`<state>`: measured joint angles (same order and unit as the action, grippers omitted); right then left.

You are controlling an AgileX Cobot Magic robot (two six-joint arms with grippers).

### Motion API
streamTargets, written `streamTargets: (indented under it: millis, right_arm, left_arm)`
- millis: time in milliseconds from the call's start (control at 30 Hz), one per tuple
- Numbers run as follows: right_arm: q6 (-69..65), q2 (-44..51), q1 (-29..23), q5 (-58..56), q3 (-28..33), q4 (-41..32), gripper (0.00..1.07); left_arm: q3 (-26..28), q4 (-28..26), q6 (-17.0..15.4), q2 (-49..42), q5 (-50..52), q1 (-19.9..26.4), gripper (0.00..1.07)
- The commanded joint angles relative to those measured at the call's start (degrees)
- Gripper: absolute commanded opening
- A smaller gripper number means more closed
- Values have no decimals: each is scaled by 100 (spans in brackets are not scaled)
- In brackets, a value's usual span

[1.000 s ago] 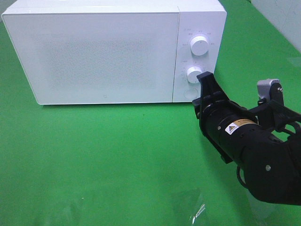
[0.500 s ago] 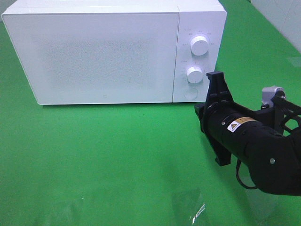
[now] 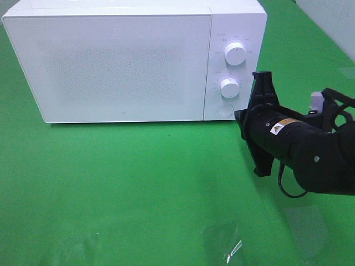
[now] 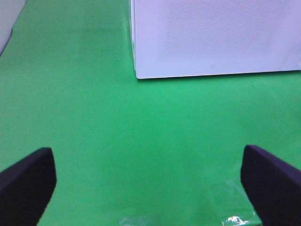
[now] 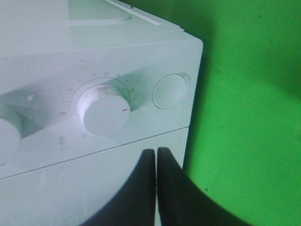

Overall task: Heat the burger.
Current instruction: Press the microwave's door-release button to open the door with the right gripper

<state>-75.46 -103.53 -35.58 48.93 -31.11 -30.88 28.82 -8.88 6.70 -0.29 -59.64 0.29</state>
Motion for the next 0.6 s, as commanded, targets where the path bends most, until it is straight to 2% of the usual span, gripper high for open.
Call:
streamTargets:
  millis: [33, 367, 600]
  right_arm:
    - [-327, -195, 63, -80, -155, 361, 0]
    - [-561, -1049, 86, -74, -831, 424, 0]
    - [-630, -1283, 401, -40, -1215, 378, 0]
  left_arm:
    - [0, -46, -11, -97, 46, 6, 100]
    - [0, -46, -11, -97, 46, 6, 100]
    - [0, -46, -11, -97, 46, 6, 100]
